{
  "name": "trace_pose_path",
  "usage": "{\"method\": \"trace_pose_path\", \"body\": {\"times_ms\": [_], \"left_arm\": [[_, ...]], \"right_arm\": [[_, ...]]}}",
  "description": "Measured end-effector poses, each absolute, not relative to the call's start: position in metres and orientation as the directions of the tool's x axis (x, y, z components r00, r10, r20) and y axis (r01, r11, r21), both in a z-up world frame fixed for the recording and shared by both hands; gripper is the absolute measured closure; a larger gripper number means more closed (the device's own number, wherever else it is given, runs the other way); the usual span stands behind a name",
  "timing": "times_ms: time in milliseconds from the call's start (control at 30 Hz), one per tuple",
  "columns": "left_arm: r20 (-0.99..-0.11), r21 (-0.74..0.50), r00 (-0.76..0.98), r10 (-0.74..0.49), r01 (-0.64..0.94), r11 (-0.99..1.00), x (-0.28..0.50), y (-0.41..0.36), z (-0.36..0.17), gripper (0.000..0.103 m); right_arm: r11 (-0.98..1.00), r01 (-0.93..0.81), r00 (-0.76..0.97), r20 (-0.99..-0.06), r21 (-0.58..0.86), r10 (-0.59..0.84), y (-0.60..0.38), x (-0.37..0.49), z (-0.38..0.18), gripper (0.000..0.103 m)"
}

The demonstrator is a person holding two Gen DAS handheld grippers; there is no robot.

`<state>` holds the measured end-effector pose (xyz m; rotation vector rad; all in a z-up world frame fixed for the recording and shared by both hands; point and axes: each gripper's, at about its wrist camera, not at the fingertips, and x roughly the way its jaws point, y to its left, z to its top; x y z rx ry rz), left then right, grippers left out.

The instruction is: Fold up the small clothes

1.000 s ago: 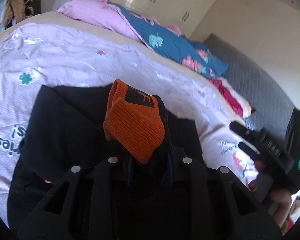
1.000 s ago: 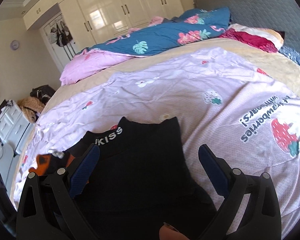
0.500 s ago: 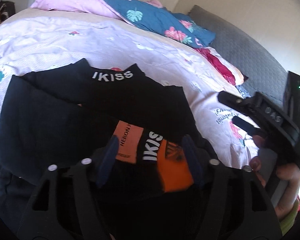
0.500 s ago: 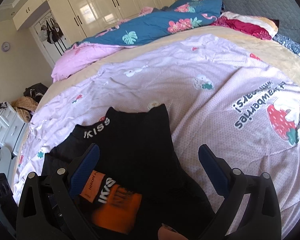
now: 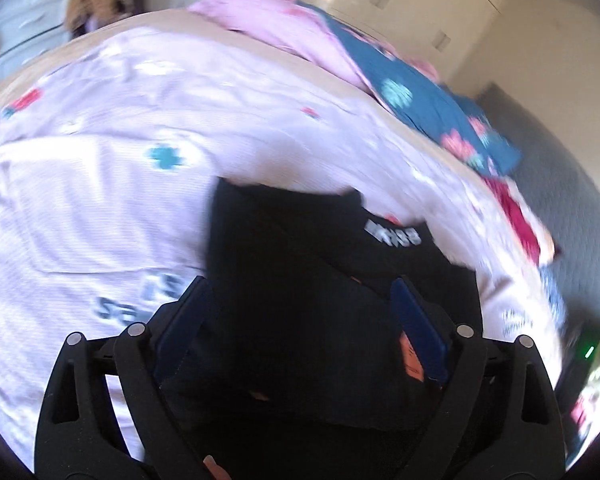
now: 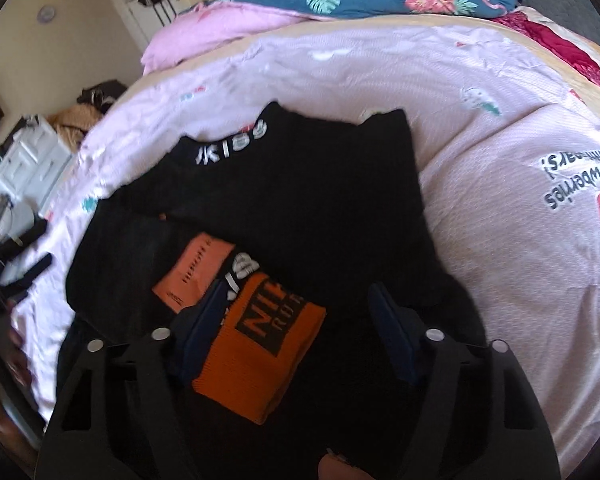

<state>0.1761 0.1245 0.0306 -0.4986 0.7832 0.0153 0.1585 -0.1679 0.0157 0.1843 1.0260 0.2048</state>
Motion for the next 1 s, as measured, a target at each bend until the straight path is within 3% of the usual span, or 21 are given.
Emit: {"method": "trace_pose_path", "body": {"times_ms": [67, 133, 167, 200, 233, 733, 1000], "left_arm": [[-0.679, -0.430, 0.718, -0.151, -0.224, 0.875, 0.173, 0.139, 0.032, 0.017], [-0.686, -0.426, 0.717, -0.126, -0.256, 0.868, 0.170, 0.152, 0.032, 0.016], [-0.689, -0.426, 0.715, -0.116, -0.271, 0.863, 0.168, 0.160, 0.031, 0.016], [-0.690, -0.427, 0.715, -0.113, -0.276, 0.861, 0.168, 0.163, 0.032, 0.016], [-0.694, -0.426, 0.712, -0.108, -0.285, 0.858, 0.166, 0.168, 0.031, 0.016], [-0.741, -0.474, 0.646, -0.183, -0.310, 0.824, 0.169, 0.185, -0.004, 0.016], [-0.770, -0.443, 0.602, -0.210, -0.267, 0.856, 0.185, 0.162, -0.022, 0.016]], "right_arm": [[0.968, -0.090, 0.482, -0.840, 0.235, 0.249, -0.163, 0.159, 0.006, 0.044], [0.976, -0.109, 0.487, -0.846, 0.188, 0.217, -0.155, 0.158, 0.002, 0.058], [0.977, -0.117, 0.497, -0.842, 0.176, 0.211, -0.153, 0.157, 0.002, 0.080], [0.978, -0.121, 0.511, -0.834, 0.171, 0.209, -0.151, 0.155, 0.005, 0.092], [0.971, -0.139, 0.519, -0.821, 0.192, 0.237, -0.151, 0.154, 0.009, 0.094], [0.961, -0.246, 0.780, -0.561, 0.130, 0.276, -0.152, 0.154, 0.105, 0.095], [0.976, -0.159, 0.743, -0.633, 0.150, 0.218, -0.162, 0.175, 0.076, 0.095]]}}
